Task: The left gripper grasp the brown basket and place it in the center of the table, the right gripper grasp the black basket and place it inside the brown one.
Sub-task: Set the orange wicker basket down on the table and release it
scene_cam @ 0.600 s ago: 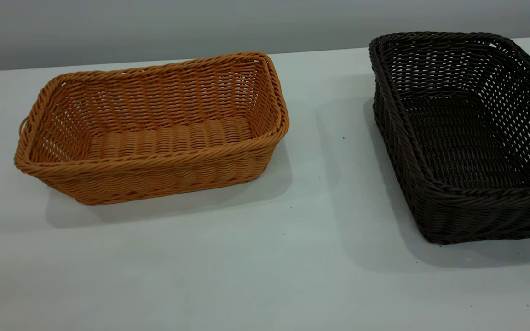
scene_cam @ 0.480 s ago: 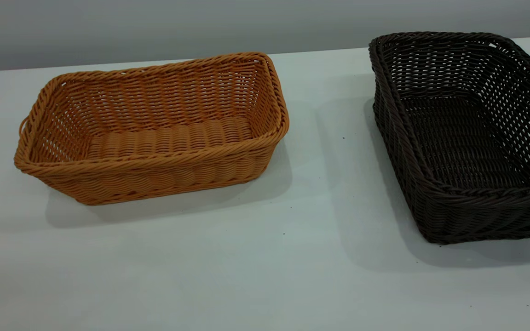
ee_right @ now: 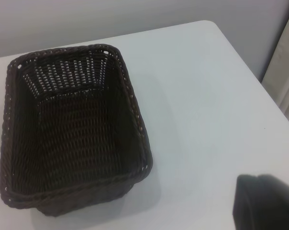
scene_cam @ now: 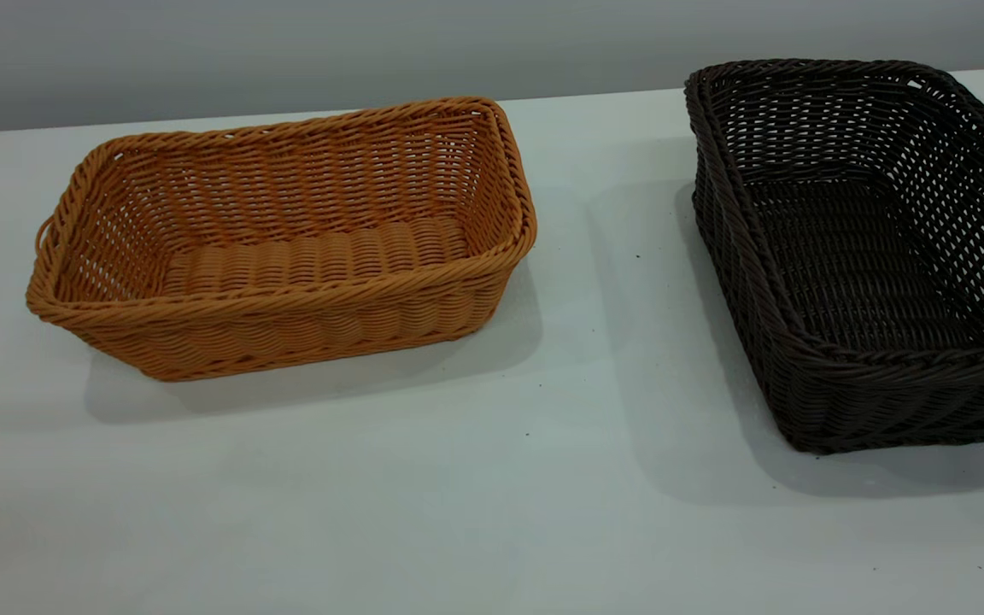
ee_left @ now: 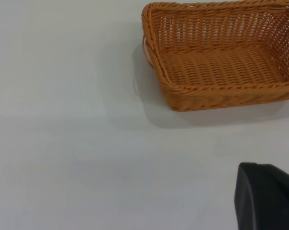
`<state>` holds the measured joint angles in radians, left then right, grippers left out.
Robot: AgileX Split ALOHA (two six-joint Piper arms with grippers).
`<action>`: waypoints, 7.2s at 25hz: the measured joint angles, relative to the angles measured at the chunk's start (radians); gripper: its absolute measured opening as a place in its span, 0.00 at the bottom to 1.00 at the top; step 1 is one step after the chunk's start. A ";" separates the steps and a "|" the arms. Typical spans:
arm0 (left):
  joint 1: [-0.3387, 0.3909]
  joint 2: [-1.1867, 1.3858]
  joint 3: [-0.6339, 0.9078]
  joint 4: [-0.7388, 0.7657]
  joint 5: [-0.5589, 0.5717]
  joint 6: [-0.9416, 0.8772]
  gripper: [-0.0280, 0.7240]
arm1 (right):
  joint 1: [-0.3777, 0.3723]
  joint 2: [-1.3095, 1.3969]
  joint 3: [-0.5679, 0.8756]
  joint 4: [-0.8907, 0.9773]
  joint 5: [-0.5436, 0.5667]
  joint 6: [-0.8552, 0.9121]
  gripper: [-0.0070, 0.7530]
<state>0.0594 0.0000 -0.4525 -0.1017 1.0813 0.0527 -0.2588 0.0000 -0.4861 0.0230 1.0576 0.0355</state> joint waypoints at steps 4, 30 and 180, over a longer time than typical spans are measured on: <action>0.000 0.000 0.000 0.000 0.000 0.000 0.04 | 0.000 0.000 0.000 0.000 0.000 0.000 0.01; -0.001 0.000 0.000 0.001 -0.003 -0.001 0.04 | 0.001 0.000 0.000 0.001 0.000 0.000 0.01; -0.642 1.960 -0.472 -0.021 -0.781 1.074 0.17 | 0.052 0.817 -0.309 0.408 -0.148 -0.393 0.55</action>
<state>-0.5825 1.9601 -0.9243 -0.1227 0.3005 1.1271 -0.2067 0.8169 -0.7952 0.4307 0.9092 -0.3576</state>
